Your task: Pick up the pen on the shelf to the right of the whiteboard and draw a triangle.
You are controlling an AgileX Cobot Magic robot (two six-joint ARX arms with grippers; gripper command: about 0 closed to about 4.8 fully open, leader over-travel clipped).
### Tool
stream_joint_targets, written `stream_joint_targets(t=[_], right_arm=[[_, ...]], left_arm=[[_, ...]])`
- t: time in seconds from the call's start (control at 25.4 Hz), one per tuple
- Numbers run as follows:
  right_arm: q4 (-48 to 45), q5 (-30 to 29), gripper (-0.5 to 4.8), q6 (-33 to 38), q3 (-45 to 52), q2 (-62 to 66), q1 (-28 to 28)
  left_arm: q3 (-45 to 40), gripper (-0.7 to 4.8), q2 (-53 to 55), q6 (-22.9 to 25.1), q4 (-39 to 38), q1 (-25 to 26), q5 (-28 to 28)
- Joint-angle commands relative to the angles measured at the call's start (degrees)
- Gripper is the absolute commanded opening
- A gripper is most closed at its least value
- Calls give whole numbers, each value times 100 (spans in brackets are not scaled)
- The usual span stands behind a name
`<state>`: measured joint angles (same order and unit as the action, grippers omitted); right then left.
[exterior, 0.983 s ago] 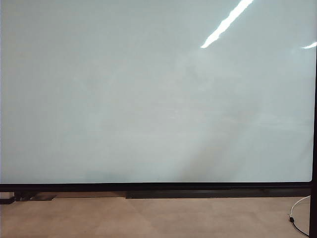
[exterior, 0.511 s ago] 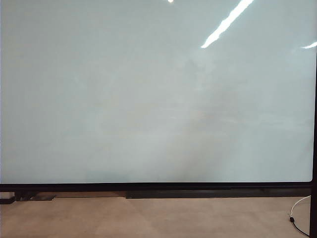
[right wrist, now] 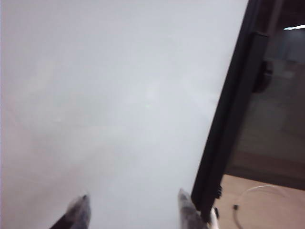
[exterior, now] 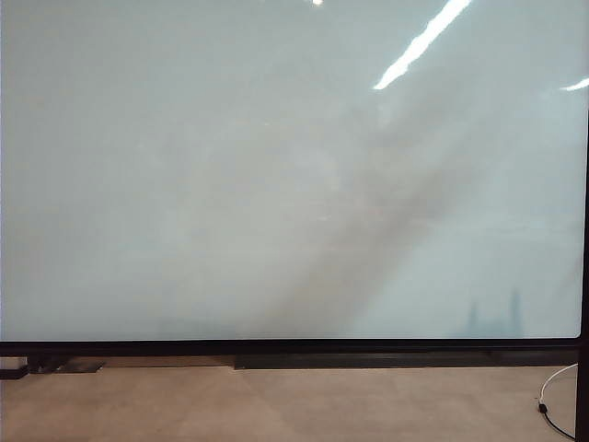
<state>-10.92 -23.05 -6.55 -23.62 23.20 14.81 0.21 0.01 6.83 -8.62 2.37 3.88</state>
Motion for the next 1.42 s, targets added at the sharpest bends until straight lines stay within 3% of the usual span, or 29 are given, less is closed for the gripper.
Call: stream_joint_targets(t=[0.04,0.12,0.28,0.35,0.51,0.86,1.42], right_arm=[[-1287,-1062,235,671,-138,769,638],[-2197,-1213,241,828,-136,1342,1117],[-3082,-1515,315,802,-136,2258,1740],[-3565,-1676,318,809,-136,2844,1967],[-4935,-1668,318,852,-302,4817,1869],[-6398,-1978,320,944,-525,6605,1641],[-6907,-2197,329,979,-1272,8183,1550]], left_arm=[[20,-5,0,4,50,-2,17],[20,-5,0,4,50,-2,20],[20,-5,0,4,50,-2,17],[20,-5,0,4,50,-2,17],[20,-5,0,4,46,-4,17],[20,-5,0,4,50,-2,15],[20,-5,0,4,50,-2,20]])
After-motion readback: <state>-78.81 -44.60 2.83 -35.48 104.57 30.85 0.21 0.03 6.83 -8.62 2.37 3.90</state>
